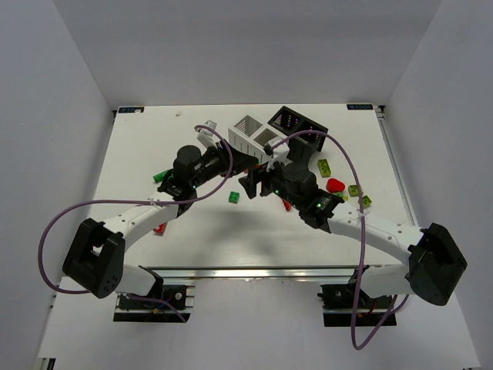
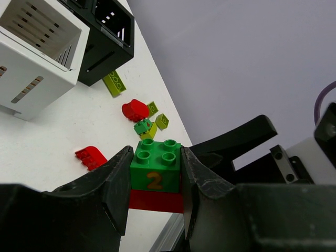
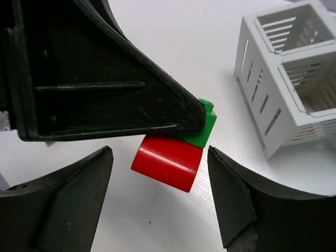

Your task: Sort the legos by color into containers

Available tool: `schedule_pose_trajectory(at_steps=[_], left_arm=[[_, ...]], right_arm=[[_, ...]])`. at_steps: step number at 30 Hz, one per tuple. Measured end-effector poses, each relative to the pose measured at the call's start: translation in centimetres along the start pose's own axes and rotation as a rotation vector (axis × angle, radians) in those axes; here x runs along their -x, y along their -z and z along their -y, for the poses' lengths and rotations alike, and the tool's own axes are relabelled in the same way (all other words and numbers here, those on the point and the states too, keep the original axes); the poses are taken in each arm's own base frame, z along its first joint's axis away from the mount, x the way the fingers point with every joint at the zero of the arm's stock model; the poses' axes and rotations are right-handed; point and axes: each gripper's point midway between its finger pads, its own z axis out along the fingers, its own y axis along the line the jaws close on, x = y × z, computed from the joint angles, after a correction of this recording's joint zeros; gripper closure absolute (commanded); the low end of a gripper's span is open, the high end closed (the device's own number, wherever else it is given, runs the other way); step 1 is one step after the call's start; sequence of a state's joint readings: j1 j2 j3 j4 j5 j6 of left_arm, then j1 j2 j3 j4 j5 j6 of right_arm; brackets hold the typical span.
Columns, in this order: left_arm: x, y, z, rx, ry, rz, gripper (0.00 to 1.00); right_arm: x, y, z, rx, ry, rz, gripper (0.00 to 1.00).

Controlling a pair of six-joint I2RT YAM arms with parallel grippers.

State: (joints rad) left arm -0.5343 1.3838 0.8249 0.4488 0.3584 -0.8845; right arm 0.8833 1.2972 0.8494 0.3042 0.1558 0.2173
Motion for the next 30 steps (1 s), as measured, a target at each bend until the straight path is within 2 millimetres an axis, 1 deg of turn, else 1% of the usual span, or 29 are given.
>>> schedule_pose_trajectory(at_steps=[3, 8, 9, 11, 13, 15, 24, 30], left_arm=[[0.0, 0.0, 0.0, 0.001, 0.000, 0.000, 1.00], [0.0, 0.0, 0.0, 0.001, -0.001, 0.000, 1.00], [0.0, 0.0, 0.0, 0.001, 0.000, 0.000, 1.00], [0.0, 0.0, 0.0, 0.001, -0.001, 0.000, 1.00], [0.0, 0.0, 0.0, 0.001, 0.000, 0.001, 1.00], [0.0, 0.0, 0.0, 0.001, -0.001, 0.001, 1.00], [0.1, 0.0, -0.1, 0.002, -0.005, 0.003, 1.00], [0.2, 0.0, -0.1, 0.007, -0.013, 0.009, 1.00]], right_arm=[[0.8, 0.0, 0.0, -0.016, 0.018, 0.036, 0.24], [2.3, 0.2, 0.1, -0.032, 0.034, 0.091, 0.33], [2.6, 0.2, 0.1, -0.034, 0.035, 0.100, 0.33], [2.9, 0.3, 0.2, -0.039, 0.037, 0.109, 0.37], [3.0, 0.3, 0.4, -0.048, 0.043, 0.114, 0.42], [3.0, 0.3, 0.6, -0.058, 0.053, 0.117, 0.45], [3.0, 0.3, 0.9, -0.071, 0.059, 0.118, 0.49], [2.9, 0.2, 1.0, -0.073, 0.055, 0.115, 0.57]])
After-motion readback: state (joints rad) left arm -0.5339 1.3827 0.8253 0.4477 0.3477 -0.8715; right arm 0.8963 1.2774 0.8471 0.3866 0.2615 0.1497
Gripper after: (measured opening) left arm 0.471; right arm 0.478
